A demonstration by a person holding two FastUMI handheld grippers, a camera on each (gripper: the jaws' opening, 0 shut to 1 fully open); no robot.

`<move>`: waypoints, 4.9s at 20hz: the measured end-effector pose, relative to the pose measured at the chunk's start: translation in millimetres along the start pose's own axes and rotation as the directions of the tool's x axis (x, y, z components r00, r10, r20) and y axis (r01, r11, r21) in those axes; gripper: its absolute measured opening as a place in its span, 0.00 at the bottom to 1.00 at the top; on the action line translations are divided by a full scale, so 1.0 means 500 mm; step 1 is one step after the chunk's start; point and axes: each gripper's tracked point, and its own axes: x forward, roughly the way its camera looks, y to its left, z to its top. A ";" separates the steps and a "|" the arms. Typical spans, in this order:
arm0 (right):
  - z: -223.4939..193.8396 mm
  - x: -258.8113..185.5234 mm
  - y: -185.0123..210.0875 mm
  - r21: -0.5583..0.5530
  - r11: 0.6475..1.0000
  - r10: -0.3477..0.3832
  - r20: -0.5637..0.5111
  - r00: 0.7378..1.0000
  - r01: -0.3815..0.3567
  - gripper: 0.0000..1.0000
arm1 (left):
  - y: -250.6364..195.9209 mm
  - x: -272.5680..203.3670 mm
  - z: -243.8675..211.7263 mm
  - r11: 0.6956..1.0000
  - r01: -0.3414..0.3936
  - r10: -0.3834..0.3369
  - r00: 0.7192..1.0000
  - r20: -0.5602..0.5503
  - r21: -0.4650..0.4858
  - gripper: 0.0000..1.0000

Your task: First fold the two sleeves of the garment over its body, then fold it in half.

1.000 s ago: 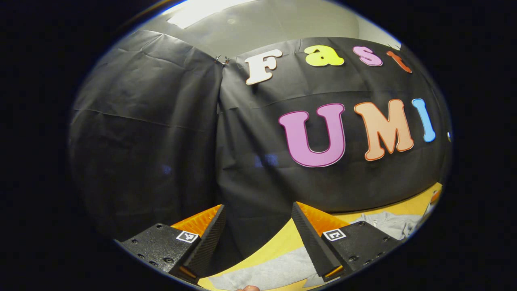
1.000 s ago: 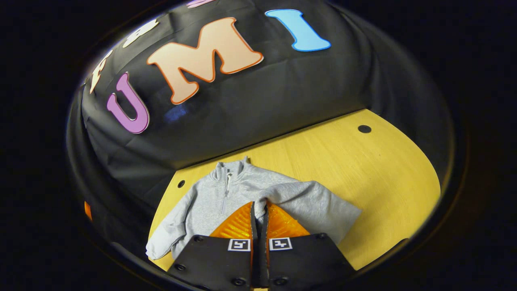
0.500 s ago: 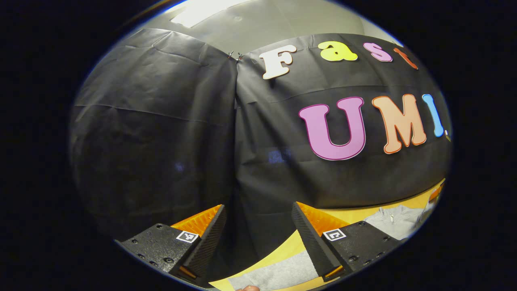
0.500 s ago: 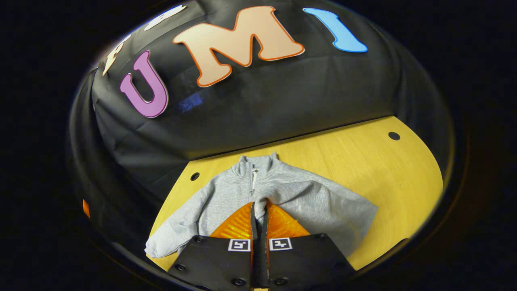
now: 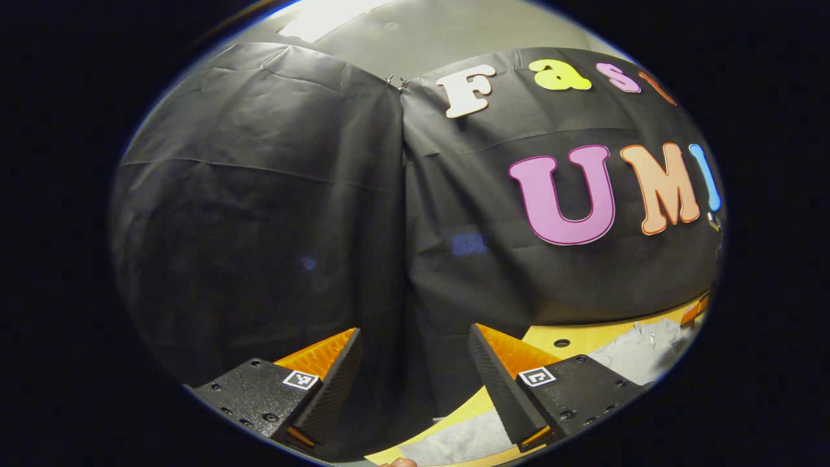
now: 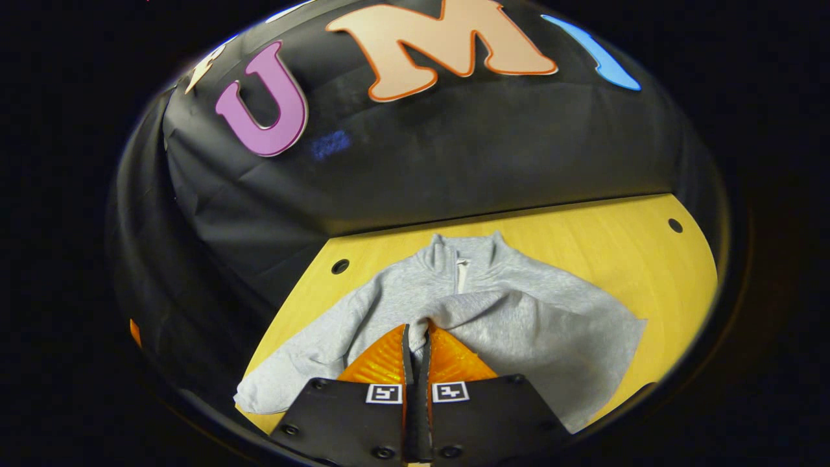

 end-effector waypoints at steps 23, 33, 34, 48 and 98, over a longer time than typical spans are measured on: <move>-0.116 0.165 0.156 -0.082 0.996 0.017 -0.123 0.992 -0.027 0.72 | 0.077 0.030 -0.108 0.999 -0.040 0.040 0.996 -0.080 0.000 1.00; -0.025 0.054 0.181 -0.294 0.956 0.043 0.095 0.995 -0.013 0.98 | 0.017 0.024 -0.260 0.998 0.056 -0.053 0.975 -0.218 0.010 1.00; -0.023 0.044 0.182 -0.302 0.953 0.046 0.103 0.994 -0.012 0.94 | 0.007 0.023 -0.284 0.998 0.063 -0.057 0.969 -0.240 0.017 1.00; 0.015 -0.052 0.062 -0.219 0.970 -0.069 0.170 0.983 0.106 0.98 | -0.080 -0.018 -0.577 0.987 0.115 -0.156 0.804 -0.573 -0.108 0.96; 0.046 -0.328 -0.288 -0.098 0.965 -0.204 0.301 0.931 0.243 0.98 | -0.450 0.098 -0.336 0.892 0.340 -0.449 0.736 -0.506 -0.297 0.00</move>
